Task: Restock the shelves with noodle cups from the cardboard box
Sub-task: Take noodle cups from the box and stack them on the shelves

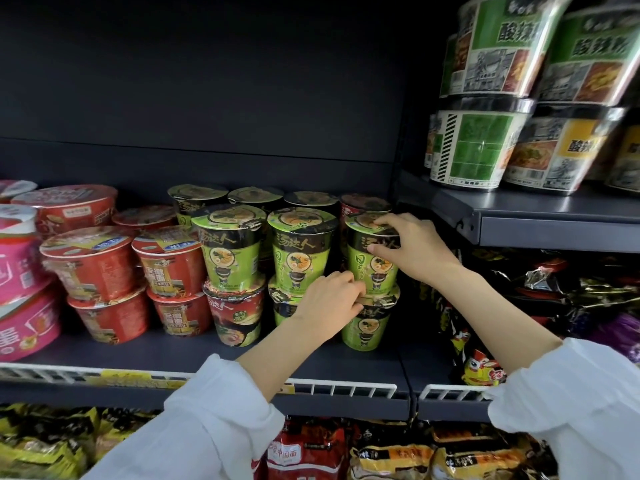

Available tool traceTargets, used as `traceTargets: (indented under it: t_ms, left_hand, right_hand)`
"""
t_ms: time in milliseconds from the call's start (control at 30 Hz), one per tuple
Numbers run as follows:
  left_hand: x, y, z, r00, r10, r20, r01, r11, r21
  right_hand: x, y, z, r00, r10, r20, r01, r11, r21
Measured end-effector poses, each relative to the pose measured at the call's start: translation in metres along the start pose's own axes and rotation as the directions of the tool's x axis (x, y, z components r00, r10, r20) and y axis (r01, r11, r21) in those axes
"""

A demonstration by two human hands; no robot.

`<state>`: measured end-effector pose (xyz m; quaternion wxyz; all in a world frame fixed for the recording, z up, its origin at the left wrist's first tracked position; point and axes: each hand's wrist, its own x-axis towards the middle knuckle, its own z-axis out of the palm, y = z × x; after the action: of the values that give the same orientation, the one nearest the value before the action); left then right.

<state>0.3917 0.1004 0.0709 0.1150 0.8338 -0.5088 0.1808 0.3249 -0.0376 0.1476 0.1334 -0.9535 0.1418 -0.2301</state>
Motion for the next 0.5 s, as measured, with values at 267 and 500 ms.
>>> traceTargets:
  t_ms: [267, 500]
  left_hand:
    - [-0.001, -0.003, 0.001, 0.999, -0.04, 0.021, 0.038, 0.998, 0.055]
    - [0.002, 0.008, -0.003, 0.996, -0.09, 0.004, 0.09, 0.995, 0.03]
  right_hand:
    - [-0.003, -0.003, 0.003, 0.998, -0.063, 0.025, 0.064, 0.997, -0.052]
    - [-0.004, 0.0, 0.0, 0.996, -0.077, 0.046, 0.077, 0.997, 0.009]
